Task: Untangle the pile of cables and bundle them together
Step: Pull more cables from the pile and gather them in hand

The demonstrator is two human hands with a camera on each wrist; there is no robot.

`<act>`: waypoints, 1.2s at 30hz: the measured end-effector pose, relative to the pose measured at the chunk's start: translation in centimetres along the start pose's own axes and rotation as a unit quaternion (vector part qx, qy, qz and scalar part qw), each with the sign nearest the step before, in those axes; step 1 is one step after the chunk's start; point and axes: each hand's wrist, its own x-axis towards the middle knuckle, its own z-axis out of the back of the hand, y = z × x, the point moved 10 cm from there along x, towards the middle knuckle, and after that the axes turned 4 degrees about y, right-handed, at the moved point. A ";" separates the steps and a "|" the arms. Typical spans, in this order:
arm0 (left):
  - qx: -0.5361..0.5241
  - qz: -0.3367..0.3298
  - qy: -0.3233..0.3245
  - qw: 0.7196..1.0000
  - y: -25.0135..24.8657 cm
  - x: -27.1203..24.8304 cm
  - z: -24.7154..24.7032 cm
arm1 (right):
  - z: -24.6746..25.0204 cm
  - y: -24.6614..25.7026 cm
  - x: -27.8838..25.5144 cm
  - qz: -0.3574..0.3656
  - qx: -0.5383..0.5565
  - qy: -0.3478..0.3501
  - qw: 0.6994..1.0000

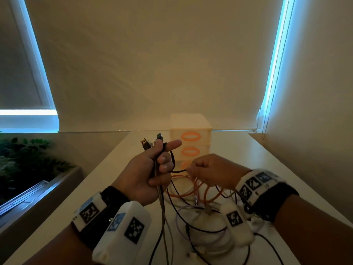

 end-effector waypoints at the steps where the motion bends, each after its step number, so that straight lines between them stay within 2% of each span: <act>1: 0.013 0.002 0.007 1.000 0.0 0.0 -0.2 | 0.7 -0.2 0.2 -0.011 0.006 -0.001 1.000; 4: 0.068 0.006 0.029 0.997 0.1 -0.2 -0.8 | 2.2 -0.4 0.6 -0.036 0.050 -0.007 0.998; 7: 0.123 0.015 0.044 0.991 0.6 0.0 -0.8 | 2.4 -0.1 1.1 -0.071 0.043 -0.002 0.997; 12: 0.189 0.034 0.047 0.980 1.4 0.3 -0.4 | 2.1 0.9 1.3 -0.118 0.077 0.017 0.990; 17: 0.261 0.040 0.055 0.963 1.6 0.0 -0.7 | 2.7 2.1 1.2 -0.145 0.089 -0.009 0.985; 20: 0.280 0.059 0.033 0.958 1.9 -0.1 -0.5 | 3.0 2.5 1.2 -0.151 0.099 -0.053 0.982; 22: 0.265 0.051 -0.007 0.963 1.5 0.0 0.1 | 2.8 3.7 0.8 -0.128 0.096 -0.065 0.985; 26: 0.179 0.011 -0.073 0.981 1.0 0.8 1.7 | -0.9 6.2 -0.4 -0.036 0.040 -0.001 0.999; 29: 0.097 -0.001 -0.090 0.991 1.1 1.4 2.1 | -2.6 5.9 -1.0 -0.004 -0.002 -0.026 1.000; 32: 0.046 -0.008 -0.083 0.995 0.7 1.2 1.3 | -3.5 3.6 -1.3 -0.006 0.063 -0.009 0.998; 34: 0.033 -0.014 -0.080 0.996 0.2 0.8 1.1 | -4.0 1.6 -1.4 -0.019 0.080 0.017 0.997; 36: 0.043 -0.015 -0.080 0.996 0.1 0.6 1.1 | -3.6 -0.7 -1.2 -0.032 0.083 0.013 0.996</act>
